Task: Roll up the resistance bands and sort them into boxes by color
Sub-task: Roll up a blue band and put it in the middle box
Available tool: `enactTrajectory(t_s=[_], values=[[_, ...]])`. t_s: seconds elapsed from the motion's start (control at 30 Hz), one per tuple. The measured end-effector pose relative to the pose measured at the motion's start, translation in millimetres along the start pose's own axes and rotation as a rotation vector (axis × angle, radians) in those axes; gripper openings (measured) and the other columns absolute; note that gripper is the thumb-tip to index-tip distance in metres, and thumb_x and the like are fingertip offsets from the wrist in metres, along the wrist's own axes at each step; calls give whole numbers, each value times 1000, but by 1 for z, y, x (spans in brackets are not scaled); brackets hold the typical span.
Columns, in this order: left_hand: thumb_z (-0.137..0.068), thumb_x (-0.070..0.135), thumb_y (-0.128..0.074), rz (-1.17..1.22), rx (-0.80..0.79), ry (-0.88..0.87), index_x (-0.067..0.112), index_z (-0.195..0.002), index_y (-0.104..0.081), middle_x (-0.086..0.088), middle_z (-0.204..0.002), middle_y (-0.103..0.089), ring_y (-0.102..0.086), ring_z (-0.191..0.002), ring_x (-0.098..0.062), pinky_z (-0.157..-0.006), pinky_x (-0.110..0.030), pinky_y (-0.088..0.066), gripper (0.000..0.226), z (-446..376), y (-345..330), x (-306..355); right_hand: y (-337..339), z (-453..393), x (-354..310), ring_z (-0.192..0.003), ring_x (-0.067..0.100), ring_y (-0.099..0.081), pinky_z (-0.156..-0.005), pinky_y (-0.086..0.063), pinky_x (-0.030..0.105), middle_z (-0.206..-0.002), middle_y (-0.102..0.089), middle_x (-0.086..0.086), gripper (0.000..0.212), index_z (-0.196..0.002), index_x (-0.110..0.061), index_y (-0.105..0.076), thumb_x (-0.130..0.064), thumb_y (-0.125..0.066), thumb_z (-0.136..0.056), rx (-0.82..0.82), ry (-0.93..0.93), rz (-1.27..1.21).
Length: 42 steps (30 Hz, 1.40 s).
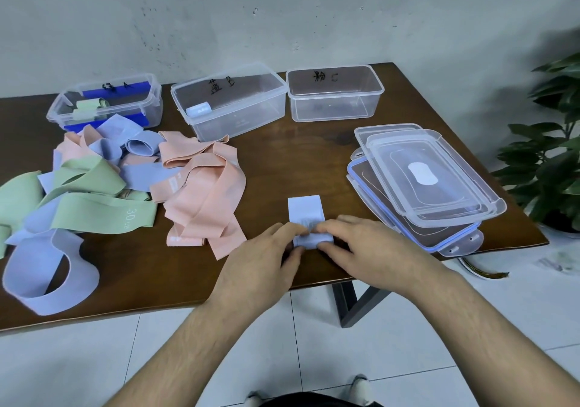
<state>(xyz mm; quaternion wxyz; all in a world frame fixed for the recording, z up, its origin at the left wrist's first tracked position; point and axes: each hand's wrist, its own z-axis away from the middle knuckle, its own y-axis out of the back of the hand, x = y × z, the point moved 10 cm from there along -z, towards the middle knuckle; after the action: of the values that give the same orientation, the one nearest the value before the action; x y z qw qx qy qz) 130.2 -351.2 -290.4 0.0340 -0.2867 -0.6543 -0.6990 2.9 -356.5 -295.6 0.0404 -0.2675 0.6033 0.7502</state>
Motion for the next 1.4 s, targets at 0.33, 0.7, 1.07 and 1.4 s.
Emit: enactTrajectory(t_s=[0.33,0.7,1.07,1.4], values=[[-100,37,-48,14,16,30,36,-129,-49,16,-106,-59,-56,-84,-7,-64,-21,-44,29,-9,3,-6,3,-6,1,-86,8,-54,-73,-47,26,-92,-48,-16,19,-119,-45,-52,-40,-54,-100,75,16,-52],[-99,36,-53,-12,66,16,34,-126,-53,14,-108,-61,-58,-83,-10,-63,-23,-46,28,-13,6,-7,10,-9,2,-82,5,-50,-72,-47,25,-93,-48,-18,32,-130,-47,-48,-44,-53,-99,112,18,-11],[-98,40,-52,-26,62,18,35,-130,-43,18,-91,-48,-50,-73,-7,-59,-21,-43,34,-18,6,-7,10,-23,11,-93,7,-54,-79,-48,24,-104,-55,-19,23,-122,-41,-56,-40,-56,-99,84,-18,-103],[-101,37,-48,18,49,49,35,-130,-51,16,-107,-62,-52,-83,-3,-56,-7,-32,29,-29,9,-14,11,-28,7,-92,7,-52,-74,-45,21,-106,-50,-18,33,-130,-42,-45,-39,-55,-99,49,19,13]])
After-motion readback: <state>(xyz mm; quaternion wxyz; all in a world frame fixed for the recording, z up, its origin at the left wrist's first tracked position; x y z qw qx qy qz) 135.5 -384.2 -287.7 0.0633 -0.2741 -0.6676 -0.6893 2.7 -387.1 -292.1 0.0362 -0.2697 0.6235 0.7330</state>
